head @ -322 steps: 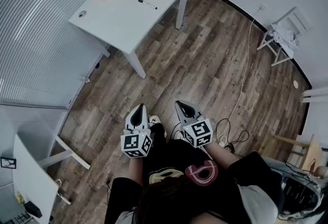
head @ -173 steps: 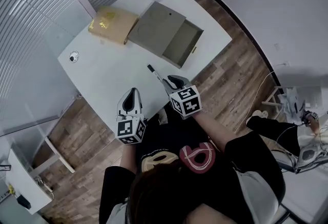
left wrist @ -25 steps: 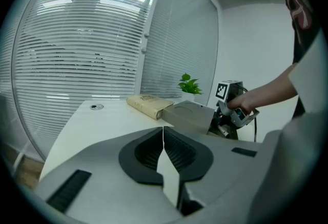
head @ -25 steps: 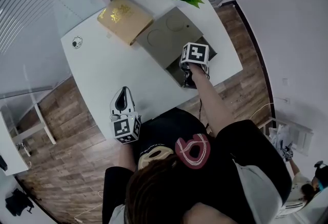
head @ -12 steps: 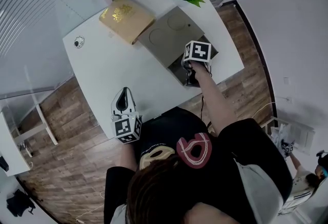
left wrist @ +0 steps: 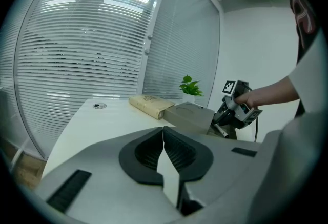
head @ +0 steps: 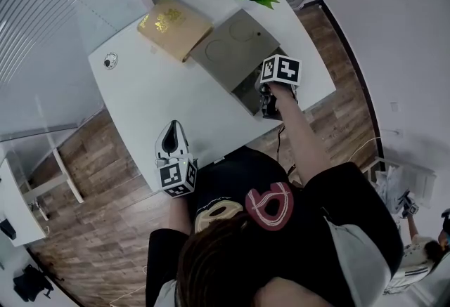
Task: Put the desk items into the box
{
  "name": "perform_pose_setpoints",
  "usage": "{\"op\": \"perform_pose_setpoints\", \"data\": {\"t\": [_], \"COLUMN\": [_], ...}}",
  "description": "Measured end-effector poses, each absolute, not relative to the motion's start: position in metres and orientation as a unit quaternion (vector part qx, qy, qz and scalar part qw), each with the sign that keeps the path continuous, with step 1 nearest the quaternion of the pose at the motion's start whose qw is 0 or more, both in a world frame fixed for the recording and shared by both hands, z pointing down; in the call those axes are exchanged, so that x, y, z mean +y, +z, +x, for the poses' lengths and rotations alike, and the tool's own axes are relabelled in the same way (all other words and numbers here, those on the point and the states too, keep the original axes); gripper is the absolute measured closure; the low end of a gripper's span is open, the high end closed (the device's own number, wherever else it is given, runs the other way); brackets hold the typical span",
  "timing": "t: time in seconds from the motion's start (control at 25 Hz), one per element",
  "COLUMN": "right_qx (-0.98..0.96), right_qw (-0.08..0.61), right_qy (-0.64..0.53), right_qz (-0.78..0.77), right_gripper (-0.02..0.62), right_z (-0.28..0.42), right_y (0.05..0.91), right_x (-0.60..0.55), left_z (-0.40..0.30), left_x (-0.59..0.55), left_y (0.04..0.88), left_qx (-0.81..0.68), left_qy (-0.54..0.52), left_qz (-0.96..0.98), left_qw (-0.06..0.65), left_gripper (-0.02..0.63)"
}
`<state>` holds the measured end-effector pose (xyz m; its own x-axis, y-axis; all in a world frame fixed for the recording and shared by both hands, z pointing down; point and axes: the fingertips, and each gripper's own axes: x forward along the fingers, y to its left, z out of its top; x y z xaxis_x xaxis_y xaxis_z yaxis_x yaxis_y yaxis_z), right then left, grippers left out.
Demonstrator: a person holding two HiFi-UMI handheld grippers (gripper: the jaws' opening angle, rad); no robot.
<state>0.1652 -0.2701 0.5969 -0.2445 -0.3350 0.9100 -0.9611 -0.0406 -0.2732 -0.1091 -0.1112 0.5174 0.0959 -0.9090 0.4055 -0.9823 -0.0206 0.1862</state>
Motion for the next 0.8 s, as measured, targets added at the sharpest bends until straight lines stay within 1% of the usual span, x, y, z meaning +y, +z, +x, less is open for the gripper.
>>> {"op": "perform_pose_setpoints", "data": {"t": [0.16, 0.24, 0.32, 0.8], "right_qx": [-0.634, -0.645, -0.661, -0.711], "right_qw": [0.299, 0.28, 0.259, 0.194], "right_qy": [0.48, 0.482, 0.482, 0.454], "right_qz": [0.528, 0.523, 0.513, 0.501], "right_gripper": [0.402, 0.396, 0.394, 0.394], "right_z": [0.168, 0.166, 0.162, 0.15], "right_y": [0.582, 0.574, 0.564, 0.517], "right_x": [-0.269, -0.268, -0.265, -0.234], "left_z": [-0.108, -0.107, -0.106, -0.091], "left_x": [-0.11, -0.11, -0.111, -0.11], "left_y": [0.517, 0.516, 0.514, 0.505], "left_qx": [-0.661, -0.656, -0.653, -0.627], "left_qy": [0.085, 0.083, 0.077, 0.056], "left_qz": [0.715, 0.72, 0.723, 0.746], "left_qw": [0.211, 0.21, 0.21, 0.218], "left_gripper": [0.588, 0.588, 0.588, 0.588]}}
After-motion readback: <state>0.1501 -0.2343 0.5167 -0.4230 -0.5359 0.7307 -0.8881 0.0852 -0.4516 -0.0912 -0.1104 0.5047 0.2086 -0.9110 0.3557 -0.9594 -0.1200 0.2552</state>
